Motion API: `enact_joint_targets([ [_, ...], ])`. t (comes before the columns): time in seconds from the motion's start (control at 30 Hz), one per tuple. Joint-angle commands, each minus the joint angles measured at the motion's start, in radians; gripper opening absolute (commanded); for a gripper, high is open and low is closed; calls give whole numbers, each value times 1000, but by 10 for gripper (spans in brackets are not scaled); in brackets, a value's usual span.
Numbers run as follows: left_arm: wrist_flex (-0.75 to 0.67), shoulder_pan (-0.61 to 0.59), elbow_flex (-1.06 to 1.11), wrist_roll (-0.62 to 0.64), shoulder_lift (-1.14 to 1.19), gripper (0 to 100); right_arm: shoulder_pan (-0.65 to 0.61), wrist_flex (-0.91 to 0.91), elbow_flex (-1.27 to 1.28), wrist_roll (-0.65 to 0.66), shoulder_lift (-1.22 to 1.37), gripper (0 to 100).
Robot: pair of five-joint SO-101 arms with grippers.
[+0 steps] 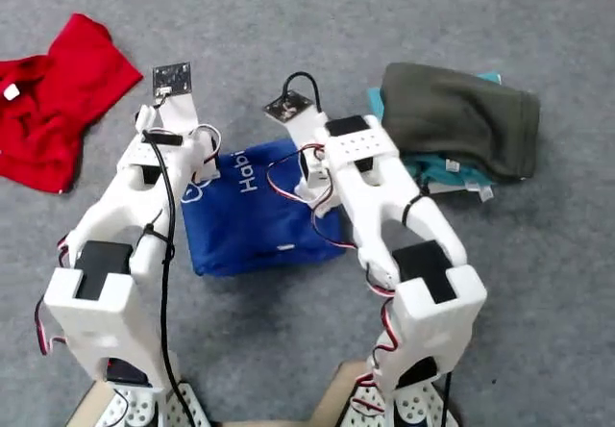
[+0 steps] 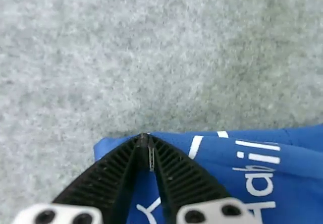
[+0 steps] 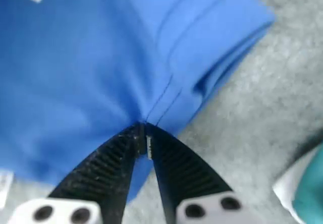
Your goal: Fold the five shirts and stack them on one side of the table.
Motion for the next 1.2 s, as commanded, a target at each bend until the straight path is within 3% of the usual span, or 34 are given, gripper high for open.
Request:
enact_joint_targets([
  [0.0,-9,-10,-47,-18,-9,28,21,81,-53,44,-156,14],
  [0.2,144,2,-116,-14,-117,28,21,149,-21,89,-420,15],
  [0.4,163,8,-94,-18,-219,29,-106,173,222,83,-572,15],
  [0.67,40,1,12,-12,-146,29,-80,-278,656,-49,-585,15],
  [0.83,20,-4,25,-11,-40,29,-46,-459,802,-54,-595,15],
  [0.93,28,-10,-8,-11,-21,29,-31,-391,763,-54,-599,15],
  [1.1,32,-13,-22,-18,-37,29,-29,-132,564,-57,-727,15],
  [1.17,89,-10,-28,-20,-97,29,9,-71,489,-60,-791,15],
])
